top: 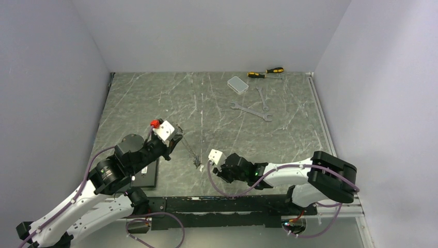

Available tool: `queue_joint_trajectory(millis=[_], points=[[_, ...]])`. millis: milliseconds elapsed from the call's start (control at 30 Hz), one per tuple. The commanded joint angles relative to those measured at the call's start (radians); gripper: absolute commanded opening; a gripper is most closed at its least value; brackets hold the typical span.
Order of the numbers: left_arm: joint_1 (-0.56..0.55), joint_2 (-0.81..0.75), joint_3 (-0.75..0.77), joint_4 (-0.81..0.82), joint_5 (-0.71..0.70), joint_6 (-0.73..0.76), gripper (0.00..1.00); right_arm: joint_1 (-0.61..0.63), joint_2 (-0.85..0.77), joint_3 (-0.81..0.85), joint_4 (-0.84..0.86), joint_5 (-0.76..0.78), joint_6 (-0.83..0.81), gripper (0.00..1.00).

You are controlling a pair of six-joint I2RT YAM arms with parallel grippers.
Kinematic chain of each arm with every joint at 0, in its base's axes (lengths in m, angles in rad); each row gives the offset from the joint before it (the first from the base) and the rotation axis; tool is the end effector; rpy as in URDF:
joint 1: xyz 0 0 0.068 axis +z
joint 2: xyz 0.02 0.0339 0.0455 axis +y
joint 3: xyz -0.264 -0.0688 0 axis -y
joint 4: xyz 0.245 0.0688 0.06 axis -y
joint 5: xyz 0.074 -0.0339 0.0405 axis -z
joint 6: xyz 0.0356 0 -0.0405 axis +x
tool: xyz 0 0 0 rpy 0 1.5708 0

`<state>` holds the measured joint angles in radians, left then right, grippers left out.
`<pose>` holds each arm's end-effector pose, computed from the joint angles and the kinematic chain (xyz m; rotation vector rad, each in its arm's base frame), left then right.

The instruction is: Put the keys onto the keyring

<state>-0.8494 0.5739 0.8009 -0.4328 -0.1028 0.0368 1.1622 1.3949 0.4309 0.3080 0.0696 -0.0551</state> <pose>0.0890 -0.0957 0.3481 0.7040 1.6591 -0.4934 0.1014 0.2281 0.1396 -1.2699 1.8904 0.5218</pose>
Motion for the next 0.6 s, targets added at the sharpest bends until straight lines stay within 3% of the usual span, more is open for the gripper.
queue_joint_trajectory(millis=[0, 200, 567], points=[[0.013, -0.001, 0.026, 0.055, 0.005, -0.020, 0.00, 0.006, -0.038, 0.062, -0.023, 0.022, -0.001, 0.31], [0.021, -0.002, 0.026, 0.057, 0.011, -0.021, 0.00, 0.006, -0.061, 0.061, -0.005, 0.018, 0.008, 0.34], [0.030, 0.001, 0.024, 0.057, 0.019, -0.023, 0.00, 0.006, 0.039, 0.066, 0.047, 0.035, 0.025, 0.35]])
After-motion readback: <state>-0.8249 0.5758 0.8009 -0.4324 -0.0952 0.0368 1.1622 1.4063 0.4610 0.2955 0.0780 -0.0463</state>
